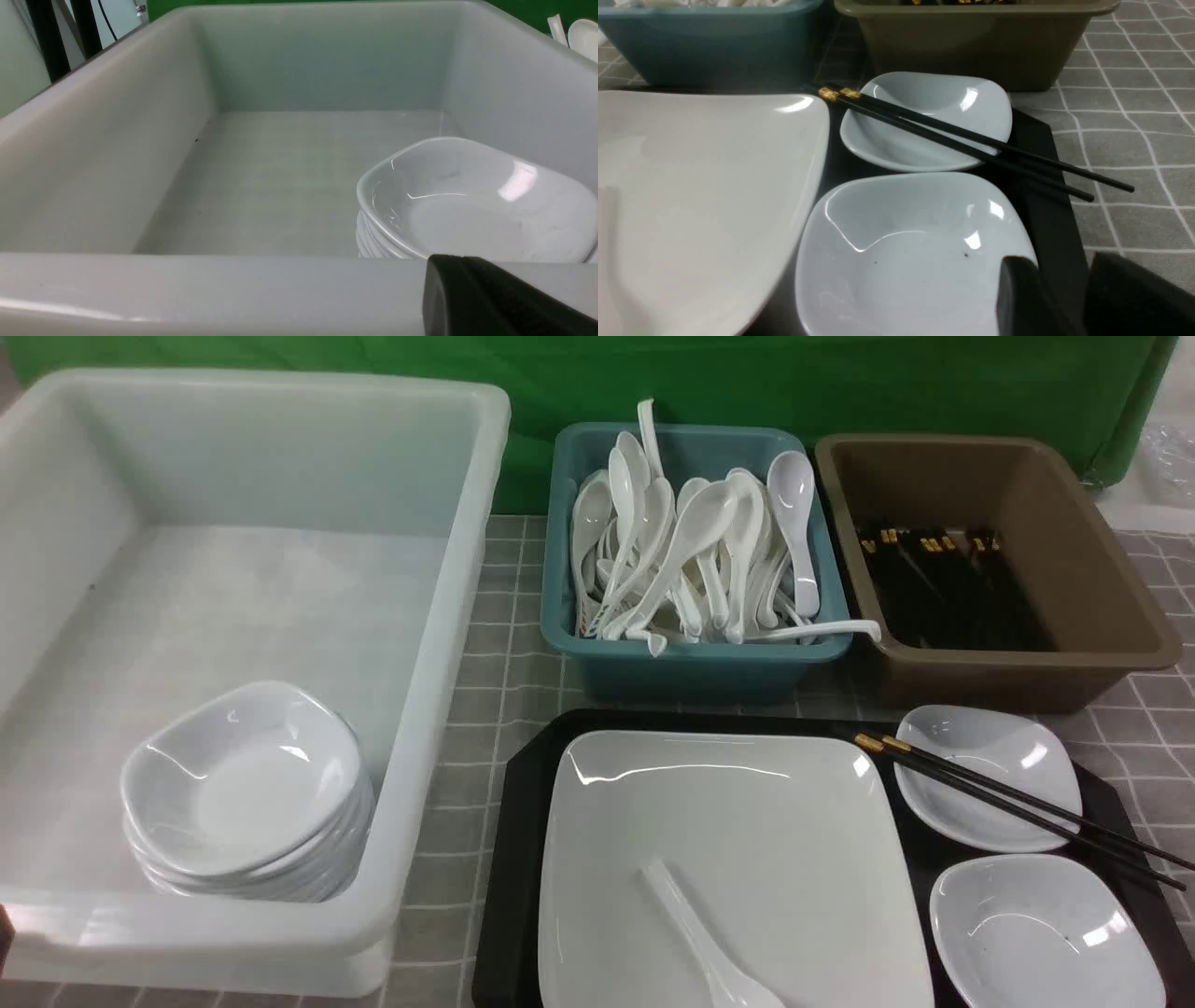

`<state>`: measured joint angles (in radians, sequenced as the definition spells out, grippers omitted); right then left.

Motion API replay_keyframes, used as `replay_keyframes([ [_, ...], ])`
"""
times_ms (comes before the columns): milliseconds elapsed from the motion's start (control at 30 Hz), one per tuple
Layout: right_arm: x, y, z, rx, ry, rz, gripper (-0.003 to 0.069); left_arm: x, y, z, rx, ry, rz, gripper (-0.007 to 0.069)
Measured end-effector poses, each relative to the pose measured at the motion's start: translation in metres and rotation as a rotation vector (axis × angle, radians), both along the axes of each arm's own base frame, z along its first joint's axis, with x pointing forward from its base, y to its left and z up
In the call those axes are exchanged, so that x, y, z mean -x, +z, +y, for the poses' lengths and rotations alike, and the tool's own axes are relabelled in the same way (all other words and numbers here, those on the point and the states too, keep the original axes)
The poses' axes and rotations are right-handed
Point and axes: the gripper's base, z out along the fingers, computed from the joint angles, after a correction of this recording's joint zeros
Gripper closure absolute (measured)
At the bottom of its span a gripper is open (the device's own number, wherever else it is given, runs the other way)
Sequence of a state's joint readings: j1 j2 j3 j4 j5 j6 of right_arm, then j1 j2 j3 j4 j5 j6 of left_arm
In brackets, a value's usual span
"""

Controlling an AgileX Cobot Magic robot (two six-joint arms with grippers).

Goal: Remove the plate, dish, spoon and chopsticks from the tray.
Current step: Use the right arm to grab a pair of chopsticks from the plate

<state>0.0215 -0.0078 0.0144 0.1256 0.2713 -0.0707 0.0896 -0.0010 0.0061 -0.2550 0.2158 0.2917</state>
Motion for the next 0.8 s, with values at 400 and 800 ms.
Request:
replay_keyframes([
  [400, 0.0000, 0.0000, 0.0000, 0.000, 0.000, 0.000, 0.0419, 0.0000, 0.0000, 0.0000, 0.001, 0.000, 0.000, 0.0613],
  [800, 0.0000, 0.0000, 0.0000, 0.000, 0.000, 0.000, 0.0419, -0.0002, 0.0011, 0.0000, 0.024, 0.002, -0.015, 0.0613],
])
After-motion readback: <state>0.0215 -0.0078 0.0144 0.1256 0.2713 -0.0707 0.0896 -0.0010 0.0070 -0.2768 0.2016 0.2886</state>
